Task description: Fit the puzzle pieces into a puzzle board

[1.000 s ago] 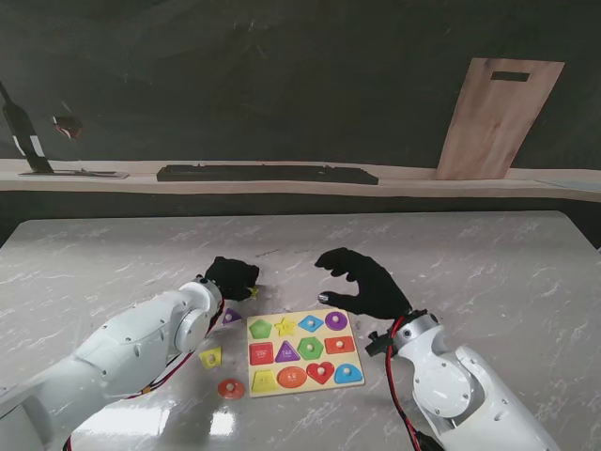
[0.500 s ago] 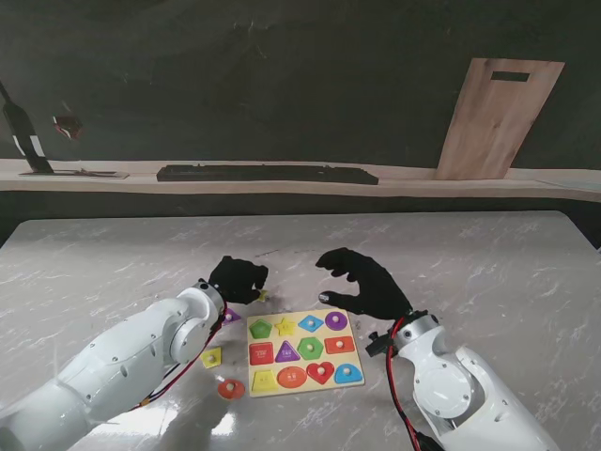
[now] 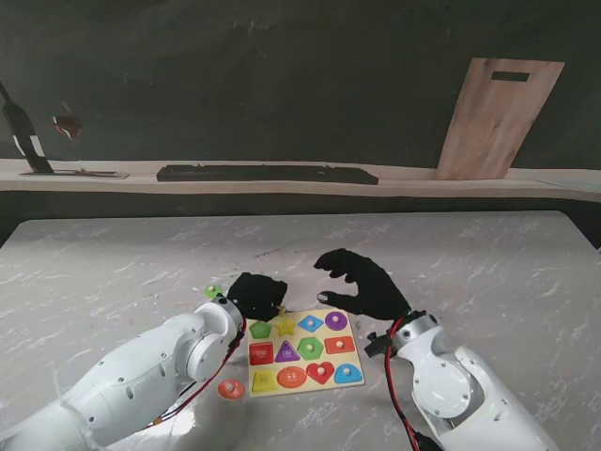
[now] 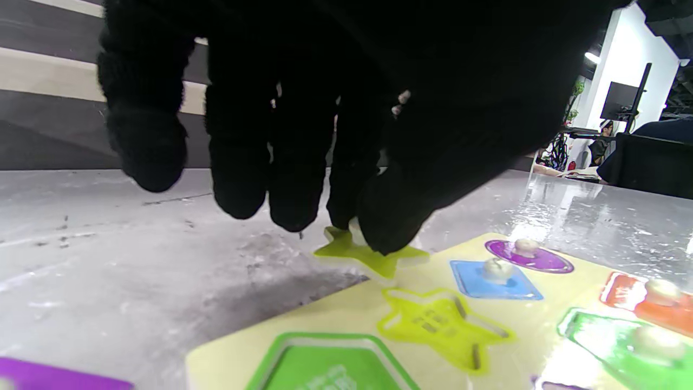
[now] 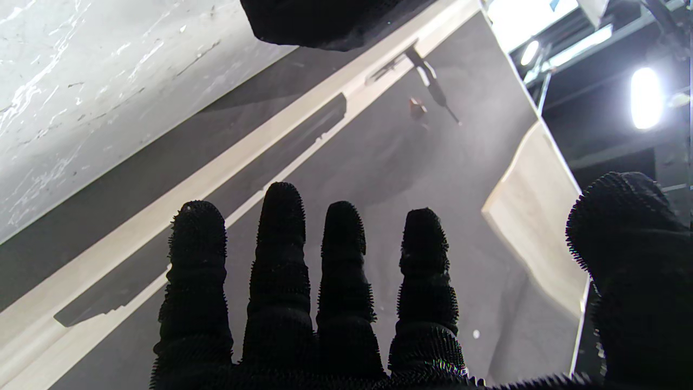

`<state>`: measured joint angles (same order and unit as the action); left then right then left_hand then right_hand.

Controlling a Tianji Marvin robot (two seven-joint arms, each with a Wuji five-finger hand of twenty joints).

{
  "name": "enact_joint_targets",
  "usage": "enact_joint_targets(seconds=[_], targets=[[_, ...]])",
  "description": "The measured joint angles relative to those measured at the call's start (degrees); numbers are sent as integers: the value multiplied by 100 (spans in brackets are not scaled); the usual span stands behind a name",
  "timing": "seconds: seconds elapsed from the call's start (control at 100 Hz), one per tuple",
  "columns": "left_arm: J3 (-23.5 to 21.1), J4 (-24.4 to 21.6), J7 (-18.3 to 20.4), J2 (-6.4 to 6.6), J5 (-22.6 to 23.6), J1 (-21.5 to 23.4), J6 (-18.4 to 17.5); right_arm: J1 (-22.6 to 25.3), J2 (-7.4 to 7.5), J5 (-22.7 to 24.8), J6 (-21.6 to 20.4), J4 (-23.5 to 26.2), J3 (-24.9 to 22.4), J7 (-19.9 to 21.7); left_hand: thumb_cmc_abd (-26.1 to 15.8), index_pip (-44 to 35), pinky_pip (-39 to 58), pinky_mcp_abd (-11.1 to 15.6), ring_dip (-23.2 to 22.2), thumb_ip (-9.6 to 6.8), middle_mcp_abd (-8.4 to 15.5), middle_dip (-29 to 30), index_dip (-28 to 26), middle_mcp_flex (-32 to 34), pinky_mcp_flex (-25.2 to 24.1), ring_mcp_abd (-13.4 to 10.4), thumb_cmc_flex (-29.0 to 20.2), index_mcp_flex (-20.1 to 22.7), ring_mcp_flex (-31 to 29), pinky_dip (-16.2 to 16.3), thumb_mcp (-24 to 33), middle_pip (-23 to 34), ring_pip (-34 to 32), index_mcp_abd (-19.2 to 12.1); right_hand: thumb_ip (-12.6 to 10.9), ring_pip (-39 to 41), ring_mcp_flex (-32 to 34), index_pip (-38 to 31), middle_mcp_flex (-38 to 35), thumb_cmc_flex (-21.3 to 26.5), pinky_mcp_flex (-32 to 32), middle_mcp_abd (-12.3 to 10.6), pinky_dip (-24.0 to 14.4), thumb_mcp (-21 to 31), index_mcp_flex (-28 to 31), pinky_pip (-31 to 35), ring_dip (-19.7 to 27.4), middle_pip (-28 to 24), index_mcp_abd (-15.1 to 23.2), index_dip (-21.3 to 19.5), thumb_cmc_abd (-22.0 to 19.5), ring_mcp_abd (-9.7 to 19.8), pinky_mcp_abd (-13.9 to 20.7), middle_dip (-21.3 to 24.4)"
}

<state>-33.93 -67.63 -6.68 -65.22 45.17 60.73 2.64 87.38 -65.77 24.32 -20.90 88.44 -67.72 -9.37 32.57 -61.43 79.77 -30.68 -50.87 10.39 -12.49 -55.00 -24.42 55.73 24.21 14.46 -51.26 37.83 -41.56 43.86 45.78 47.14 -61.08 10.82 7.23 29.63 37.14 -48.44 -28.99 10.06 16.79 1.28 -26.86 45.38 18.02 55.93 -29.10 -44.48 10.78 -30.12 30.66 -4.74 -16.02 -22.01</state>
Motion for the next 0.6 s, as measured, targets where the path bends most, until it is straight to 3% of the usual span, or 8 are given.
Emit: enact_joint_targets(seconds=[0.36,0.6], targets=[[163,-118,141,-18,-69,72,49,1,-1,-3,3,-1,-9,-9,9,-13,3,0,-63,0,-2,-59,-69,1,2,0,78,1,-1,58,111,6,-3,13,-1,0,0,0,0,0,1,0,-51,-1,0,3,-2,0,4,-2,-3,0,-2,0],[302,61,47,-91,-153,24,105,0,-1,-2,-1,-8,-8,-4,18,-16,3,0,-64,0,-2,-61,-141,1,2,0,84,1,-1,62,123,7,-3,13,-35,1,0,0,0,0,1,0,-51,-56,0,3,-2,0,13,-2,-5,0,-2,0]])
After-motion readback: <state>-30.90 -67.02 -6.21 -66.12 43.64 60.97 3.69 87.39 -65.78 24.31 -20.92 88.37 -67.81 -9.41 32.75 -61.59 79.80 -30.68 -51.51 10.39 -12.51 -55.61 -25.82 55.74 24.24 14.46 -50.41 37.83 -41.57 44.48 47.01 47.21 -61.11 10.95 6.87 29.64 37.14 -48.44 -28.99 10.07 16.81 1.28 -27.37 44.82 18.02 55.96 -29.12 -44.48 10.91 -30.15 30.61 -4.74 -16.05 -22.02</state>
